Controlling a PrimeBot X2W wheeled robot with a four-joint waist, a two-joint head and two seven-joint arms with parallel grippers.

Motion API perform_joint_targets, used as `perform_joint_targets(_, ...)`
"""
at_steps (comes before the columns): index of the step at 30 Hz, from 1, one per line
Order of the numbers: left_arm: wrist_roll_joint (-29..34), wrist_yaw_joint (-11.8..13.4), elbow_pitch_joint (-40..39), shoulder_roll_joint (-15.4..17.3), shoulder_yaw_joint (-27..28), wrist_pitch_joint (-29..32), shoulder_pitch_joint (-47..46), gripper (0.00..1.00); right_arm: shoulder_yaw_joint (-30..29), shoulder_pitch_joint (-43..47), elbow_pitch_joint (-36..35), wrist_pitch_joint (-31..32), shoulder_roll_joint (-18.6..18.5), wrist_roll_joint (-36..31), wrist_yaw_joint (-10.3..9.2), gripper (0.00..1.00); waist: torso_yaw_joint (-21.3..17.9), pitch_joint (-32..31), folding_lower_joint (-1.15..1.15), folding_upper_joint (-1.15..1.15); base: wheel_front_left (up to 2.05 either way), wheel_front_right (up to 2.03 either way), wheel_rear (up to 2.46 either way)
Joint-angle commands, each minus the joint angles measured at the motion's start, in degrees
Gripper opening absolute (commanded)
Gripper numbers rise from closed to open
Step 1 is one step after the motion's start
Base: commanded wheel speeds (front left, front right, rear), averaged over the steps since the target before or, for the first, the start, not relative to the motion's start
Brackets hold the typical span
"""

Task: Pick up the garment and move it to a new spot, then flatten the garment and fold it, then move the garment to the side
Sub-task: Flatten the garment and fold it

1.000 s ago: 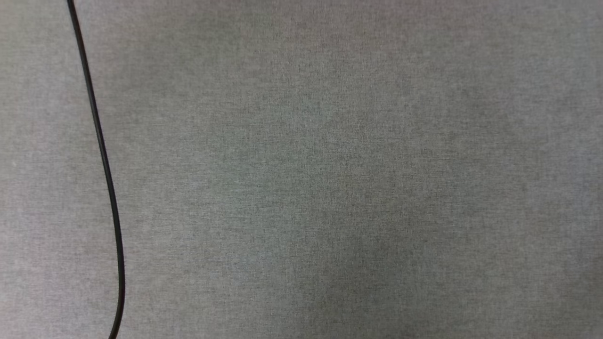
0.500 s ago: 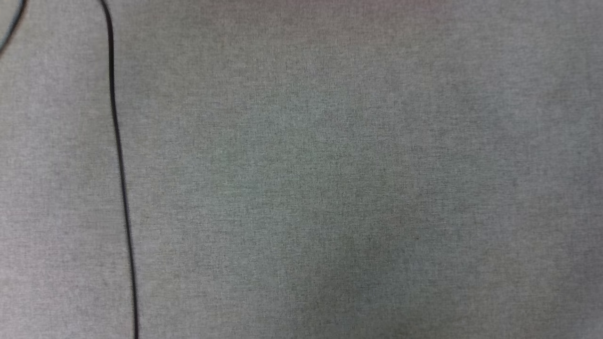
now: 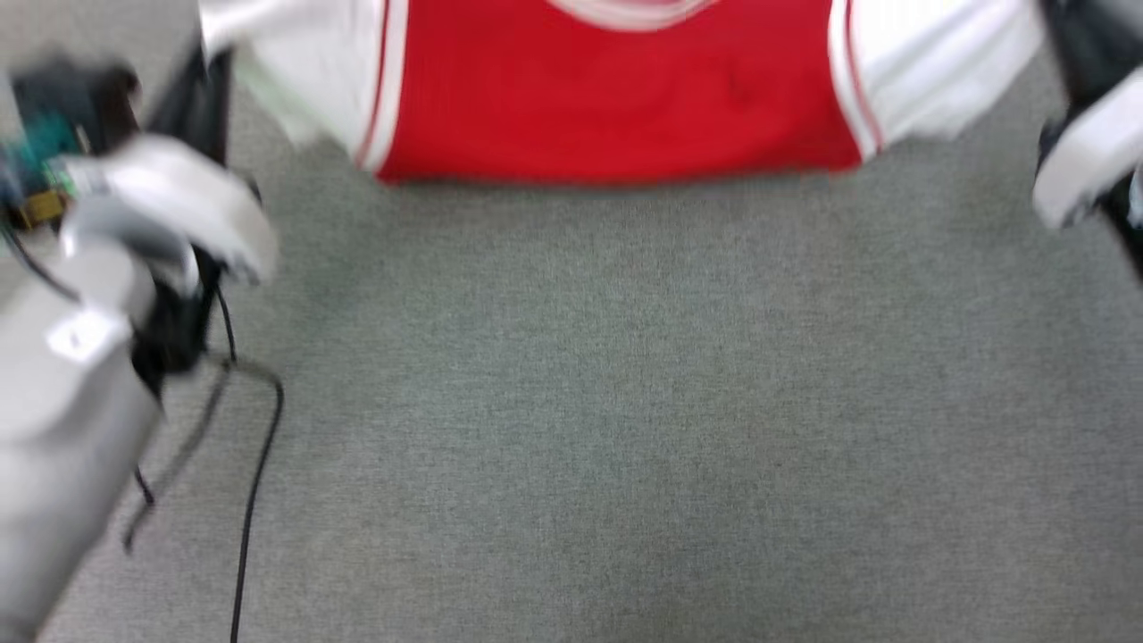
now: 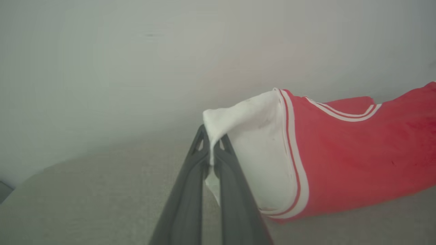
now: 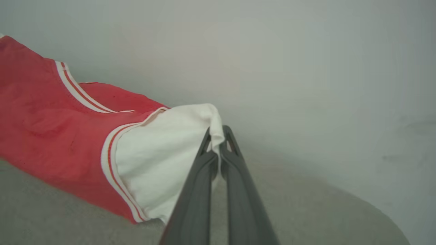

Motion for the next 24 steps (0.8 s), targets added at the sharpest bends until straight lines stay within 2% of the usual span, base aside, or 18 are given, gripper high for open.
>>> perform_joint_targets(1, -0.6, 1.5, -2.3, 0.8, 0.8, -0.4, 4.7, 0.00, 0.5, 4.0, -1.9, -0.2, -1.2, 0.8, -0.08, 0.00, 0.3, -2.8, 0.00, 0.00, 0.00, 0.00, 0.00)
perform_joint_targets(6, -1.7, 5.4, -9.4, 2.9, 2.4, -0.4, 18.3, 0.00, 0.7, 15.9, -7.7, 0.5, -4.1, 2.0, -0.08, 0.00, 0.2, -7.0, 0.00, 0.00, 0.00, 0.00, 0.00)
perform_joint_targets(14, -3.7, 9.9, -16.1, 5.0, 2.2, -0.3, 36.0, 0.00, -5.5, 34.7, -14.0, 3.0, -6.0, 1.7, -0.08, 0.00, -0.5, -12.5, 0.00, 0.00, 0.00, 0.00, 0.00)
perform_joint_targets(24, -5.0, 11.5, -16.7, 2.5, 4.6, -0.3, 49.1, 0.00, -16.3, 54.3, -15.9, 4.1, -0.8, -2.4, -0.09, 0.00, -0.9, -17.1, 0.00, 0.00, 0.00, 0.00, 0.00)
